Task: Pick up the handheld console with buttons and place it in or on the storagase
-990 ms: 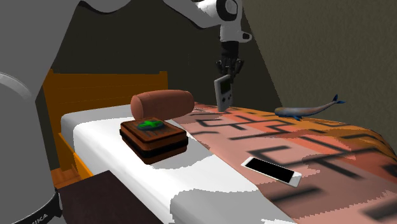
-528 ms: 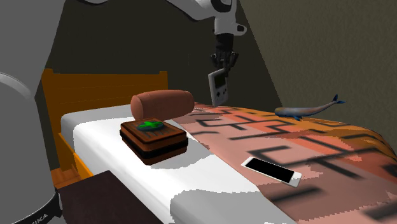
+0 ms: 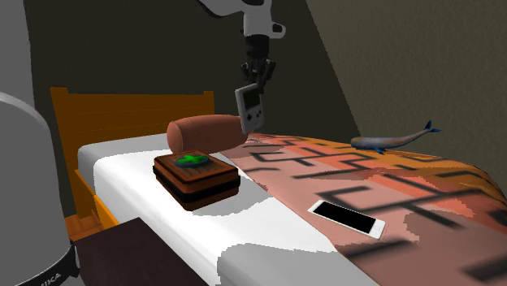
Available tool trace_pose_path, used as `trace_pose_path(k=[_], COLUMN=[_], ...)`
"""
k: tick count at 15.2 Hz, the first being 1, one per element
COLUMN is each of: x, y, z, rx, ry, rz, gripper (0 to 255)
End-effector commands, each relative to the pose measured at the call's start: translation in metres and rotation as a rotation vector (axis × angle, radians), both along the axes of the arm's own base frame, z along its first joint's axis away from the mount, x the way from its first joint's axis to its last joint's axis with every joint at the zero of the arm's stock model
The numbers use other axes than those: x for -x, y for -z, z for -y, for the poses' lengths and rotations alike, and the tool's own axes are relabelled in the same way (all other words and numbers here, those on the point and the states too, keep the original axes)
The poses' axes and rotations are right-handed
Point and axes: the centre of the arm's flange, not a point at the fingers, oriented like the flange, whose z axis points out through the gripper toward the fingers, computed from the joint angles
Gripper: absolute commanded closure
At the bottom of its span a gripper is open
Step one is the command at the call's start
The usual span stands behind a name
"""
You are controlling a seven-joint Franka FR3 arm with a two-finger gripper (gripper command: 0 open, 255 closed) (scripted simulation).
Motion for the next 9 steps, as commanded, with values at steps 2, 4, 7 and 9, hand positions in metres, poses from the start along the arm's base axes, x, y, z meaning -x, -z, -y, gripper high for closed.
trace_pose_path(k=[2,4,7,9], x=[0.035,0.057,0.091,0.114], y=[-0.005,-0.009,-0.014,-0.018], z=[-0.019,-0.033,-0.052,-0.065], rx=[0.0,0.0,0.0,0.0], ry=[0.001,0.001,0.001,0.001], rz=[0.001,0.001,0.001,0.001], gripper=[255,255,255,255])
